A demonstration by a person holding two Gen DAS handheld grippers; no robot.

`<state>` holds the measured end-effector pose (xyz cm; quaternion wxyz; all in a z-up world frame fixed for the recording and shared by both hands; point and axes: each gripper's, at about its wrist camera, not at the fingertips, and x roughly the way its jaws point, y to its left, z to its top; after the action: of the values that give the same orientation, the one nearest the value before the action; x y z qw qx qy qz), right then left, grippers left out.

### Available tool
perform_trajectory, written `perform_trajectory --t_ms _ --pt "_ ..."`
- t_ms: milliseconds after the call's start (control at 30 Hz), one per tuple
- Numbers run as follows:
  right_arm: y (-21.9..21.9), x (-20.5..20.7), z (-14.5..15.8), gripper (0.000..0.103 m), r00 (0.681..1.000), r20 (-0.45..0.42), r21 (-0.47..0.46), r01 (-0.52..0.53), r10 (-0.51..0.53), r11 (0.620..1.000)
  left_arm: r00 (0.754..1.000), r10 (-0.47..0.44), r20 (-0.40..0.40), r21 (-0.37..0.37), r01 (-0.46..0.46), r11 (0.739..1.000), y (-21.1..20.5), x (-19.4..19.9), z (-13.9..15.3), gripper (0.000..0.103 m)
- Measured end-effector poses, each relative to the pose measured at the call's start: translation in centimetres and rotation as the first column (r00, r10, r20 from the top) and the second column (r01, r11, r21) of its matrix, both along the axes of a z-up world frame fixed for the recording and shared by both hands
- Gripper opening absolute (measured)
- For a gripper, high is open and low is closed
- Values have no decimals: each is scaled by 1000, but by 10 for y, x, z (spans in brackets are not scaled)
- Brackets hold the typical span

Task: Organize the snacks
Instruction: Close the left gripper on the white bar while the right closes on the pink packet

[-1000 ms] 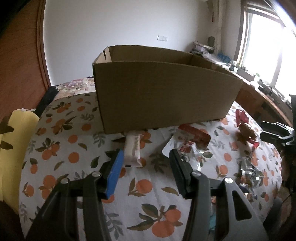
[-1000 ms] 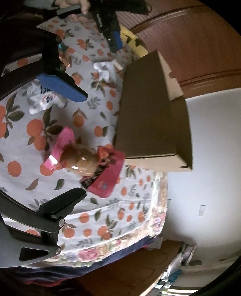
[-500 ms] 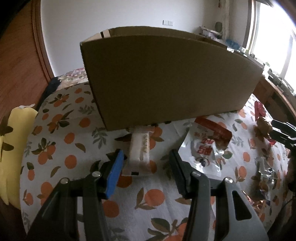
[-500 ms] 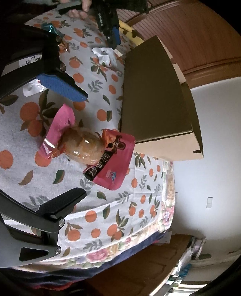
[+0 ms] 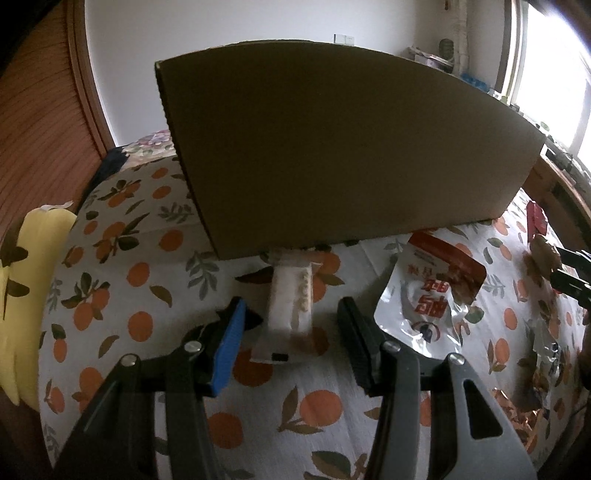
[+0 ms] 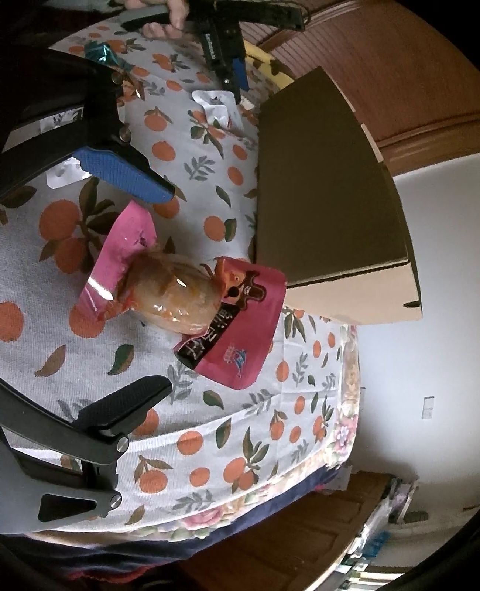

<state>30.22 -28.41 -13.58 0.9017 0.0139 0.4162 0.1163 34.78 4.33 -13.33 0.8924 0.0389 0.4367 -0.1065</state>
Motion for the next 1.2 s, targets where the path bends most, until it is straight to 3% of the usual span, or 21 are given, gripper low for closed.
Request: perform_trajectory --t_ms 33,133,667,900,1067,1200 --pt "-1 1 -1 96 1000 -4 3 2 -2 1000 1000 2 3 1 -2 1000 0 0 0 47" --pt "-3 1 -2 96 1000 -12 11 5 -5 1000 1000 4 18 -4 -4 1000 1 -1 0 20" --pt "2 9 -2 93 999 -41 -34 31 -32 999 997 -27 77 -176 40 984 5 -48 18 19" --pt "-3 31 0 83 989 -141 57 60 -51 997 994 -49 97 -189 67 980 2 -73 25 19" --pt "-5 44 2 83 979 -192 63 87 -74 994 994 -49 102 -204 70 976 1 -92 33 19" --pt "0 50 2 67 975 -198 -35 99 -104 994 993 -48 110 -211 71 975 0 -102 41 19"
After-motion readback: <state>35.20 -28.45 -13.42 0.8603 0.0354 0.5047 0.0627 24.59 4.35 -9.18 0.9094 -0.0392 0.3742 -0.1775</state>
